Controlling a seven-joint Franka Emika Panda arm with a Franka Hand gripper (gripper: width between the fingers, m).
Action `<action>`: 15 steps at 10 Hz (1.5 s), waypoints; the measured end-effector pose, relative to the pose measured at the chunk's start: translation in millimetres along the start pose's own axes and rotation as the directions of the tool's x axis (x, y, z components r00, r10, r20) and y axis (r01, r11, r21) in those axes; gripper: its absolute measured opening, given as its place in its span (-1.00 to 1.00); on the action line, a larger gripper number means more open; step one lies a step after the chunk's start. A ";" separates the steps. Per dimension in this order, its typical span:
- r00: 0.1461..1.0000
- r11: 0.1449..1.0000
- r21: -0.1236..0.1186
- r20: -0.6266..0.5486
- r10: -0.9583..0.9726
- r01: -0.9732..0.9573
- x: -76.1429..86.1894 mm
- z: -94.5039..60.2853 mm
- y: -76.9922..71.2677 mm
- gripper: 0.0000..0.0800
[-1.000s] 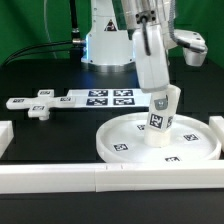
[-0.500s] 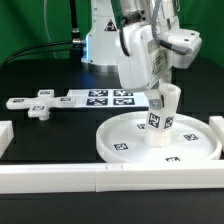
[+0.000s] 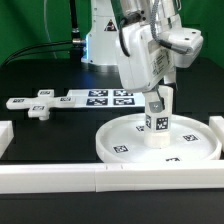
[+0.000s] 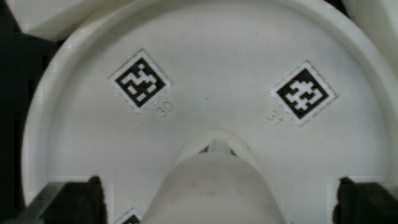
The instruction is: Assemble round table
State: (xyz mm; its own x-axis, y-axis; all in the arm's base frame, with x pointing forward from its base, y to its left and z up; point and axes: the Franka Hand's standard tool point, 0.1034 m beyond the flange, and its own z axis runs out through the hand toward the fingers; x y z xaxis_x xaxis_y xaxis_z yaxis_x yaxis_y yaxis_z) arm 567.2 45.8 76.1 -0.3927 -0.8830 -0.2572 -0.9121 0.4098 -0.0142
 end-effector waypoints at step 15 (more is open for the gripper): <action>0.015 0.004 -0.104 0.103 -0.995 0.995 -2.1 -8.7 -8.2 0.62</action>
Offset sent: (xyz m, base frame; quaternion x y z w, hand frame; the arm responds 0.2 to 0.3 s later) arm 0.0163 -0.0068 0.0093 -0.0613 0.0311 -0.3079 0.9489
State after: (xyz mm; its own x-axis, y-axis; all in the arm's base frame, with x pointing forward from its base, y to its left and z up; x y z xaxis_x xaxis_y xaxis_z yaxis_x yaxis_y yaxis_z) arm 574.4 42.3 85.2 0.9136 -0.3968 -0.0890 -0.4063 -0.9004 -0.1556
